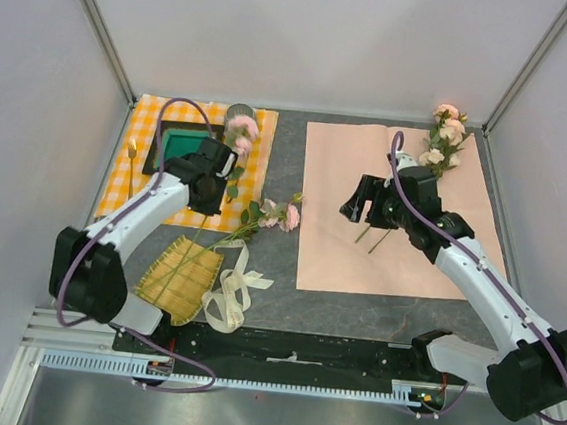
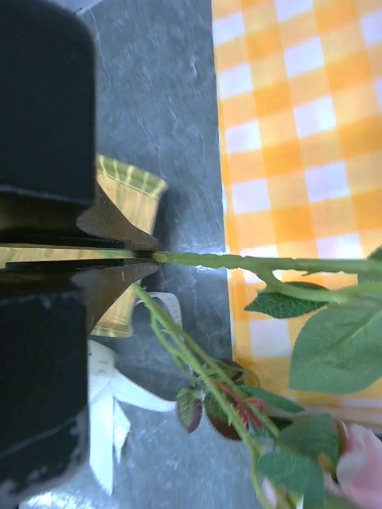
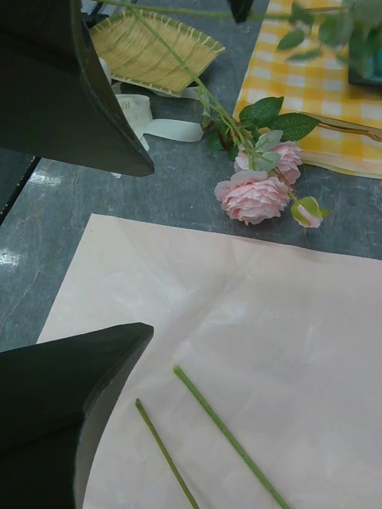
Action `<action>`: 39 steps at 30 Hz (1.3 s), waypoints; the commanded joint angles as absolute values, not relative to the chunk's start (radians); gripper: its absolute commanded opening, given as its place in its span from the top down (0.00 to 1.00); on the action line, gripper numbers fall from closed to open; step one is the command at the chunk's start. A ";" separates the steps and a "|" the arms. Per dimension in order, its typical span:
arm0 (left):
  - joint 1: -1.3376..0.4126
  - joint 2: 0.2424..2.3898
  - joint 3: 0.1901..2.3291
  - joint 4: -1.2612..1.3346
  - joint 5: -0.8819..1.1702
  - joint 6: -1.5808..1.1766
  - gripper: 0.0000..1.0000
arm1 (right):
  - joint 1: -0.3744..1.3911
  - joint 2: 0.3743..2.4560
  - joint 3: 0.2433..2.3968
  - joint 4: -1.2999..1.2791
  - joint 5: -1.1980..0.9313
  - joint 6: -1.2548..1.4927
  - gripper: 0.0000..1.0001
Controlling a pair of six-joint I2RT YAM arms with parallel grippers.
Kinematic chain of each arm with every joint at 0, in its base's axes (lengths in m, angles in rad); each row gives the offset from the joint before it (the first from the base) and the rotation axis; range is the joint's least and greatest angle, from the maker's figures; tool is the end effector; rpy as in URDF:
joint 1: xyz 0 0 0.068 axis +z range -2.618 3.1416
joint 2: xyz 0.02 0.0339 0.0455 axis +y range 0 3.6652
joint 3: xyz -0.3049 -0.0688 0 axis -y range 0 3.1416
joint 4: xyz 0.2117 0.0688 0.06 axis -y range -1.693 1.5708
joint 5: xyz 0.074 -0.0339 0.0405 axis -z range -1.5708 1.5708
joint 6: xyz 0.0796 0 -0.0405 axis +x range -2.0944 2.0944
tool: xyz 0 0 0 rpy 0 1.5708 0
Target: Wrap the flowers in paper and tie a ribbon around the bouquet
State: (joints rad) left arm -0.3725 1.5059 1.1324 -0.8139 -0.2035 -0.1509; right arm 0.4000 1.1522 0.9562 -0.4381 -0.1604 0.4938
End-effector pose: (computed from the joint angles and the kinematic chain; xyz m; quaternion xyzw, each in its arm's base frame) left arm 0.2630 -0.0855 0.2555 0.0888 0.9728 0.0473 0.2089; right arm 0.2146 0.1045 0.3193 0.0056 0.8902 0.2589 0.3749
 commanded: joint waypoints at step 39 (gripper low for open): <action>-0.393 1.111 1.000 -0.015 0.523 -0.804 0.98 | 0.836 1.468 0.882 0.761 -0.293 1.232 0.33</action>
